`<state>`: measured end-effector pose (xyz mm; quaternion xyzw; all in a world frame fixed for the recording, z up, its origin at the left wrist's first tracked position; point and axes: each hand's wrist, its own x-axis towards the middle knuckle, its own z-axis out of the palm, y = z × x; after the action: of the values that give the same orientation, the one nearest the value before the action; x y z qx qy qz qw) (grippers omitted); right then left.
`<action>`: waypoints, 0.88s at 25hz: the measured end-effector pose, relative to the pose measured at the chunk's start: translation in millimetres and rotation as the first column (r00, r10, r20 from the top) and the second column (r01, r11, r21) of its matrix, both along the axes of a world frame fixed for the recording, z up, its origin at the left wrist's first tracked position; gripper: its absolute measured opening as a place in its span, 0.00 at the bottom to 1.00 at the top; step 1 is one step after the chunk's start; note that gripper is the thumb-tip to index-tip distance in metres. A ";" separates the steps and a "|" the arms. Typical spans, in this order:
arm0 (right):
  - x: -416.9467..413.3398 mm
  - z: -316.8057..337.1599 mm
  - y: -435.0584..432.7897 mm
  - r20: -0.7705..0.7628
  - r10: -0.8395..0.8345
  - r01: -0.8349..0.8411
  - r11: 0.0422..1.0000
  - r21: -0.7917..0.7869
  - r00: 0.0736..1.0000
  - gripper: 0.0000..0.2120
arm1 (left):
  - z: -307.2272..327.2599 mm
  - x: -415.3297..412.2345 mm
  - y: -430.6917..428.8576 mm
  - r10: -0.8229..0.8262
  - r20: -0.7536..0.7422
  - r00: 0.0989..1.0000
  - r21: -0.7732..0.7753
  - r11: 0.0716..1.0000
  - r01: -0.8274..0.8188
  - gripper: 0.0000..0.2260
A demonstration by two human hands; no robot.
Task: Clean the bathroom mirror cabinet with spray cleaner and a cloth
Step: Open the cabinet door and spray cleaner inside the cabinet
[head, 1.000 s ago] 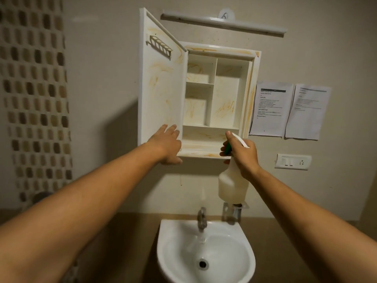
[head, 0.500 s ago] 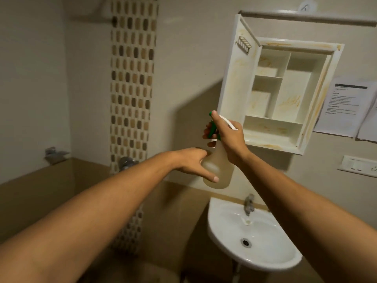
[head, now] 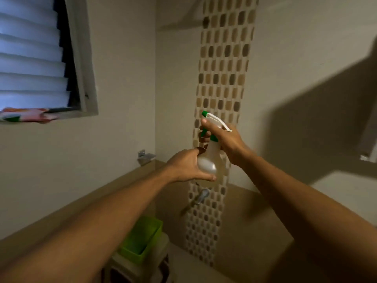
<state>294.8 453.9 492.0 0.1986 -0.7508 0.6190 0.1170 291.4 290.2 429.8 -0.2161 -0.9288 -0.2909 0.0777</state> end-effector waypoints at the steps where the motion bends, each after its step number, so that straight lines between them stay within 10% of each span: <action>1: -10.6 -7.4 -15.9 0.017 0.011 -0.012 0.999 0.048 1.000 0.18 | -4.9 -7.7 -19.4 0.034 -0.013 0.999 -0.003 0.999 -0.034 0.46; 13: -184.4 -154.2 -157.4 0.351 0.037 -0.144 0.948 0.285 0.936 0.20 | -138.6 -148.8 -171.2 0.280 0.108 0.954 -0.001 0.960 -0.281 0.43; 17: -249.8 -227.9 -190.2 0.471 0.035 -0.146 0.969 0.201 0.881 0.20 | -206.9 -212.5 -206.2 0.236 0.344 0.909 0.078 0.958 -0.278 0.50; 22: -308.8 -323.8 -226.3 0.589 0.040 -0.126 0.986 0.106 0.807 0.19 | -290.9 -265.9 -244.8 0.166 0.639 0.751 0.319 0.832 -0.455 0.33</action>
<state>-14.1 227.5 168.1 0.0388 -0.7823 0.6005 -0.1609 25.5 45.4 138.9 0.0712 -0.8343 -0.5344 -0.1156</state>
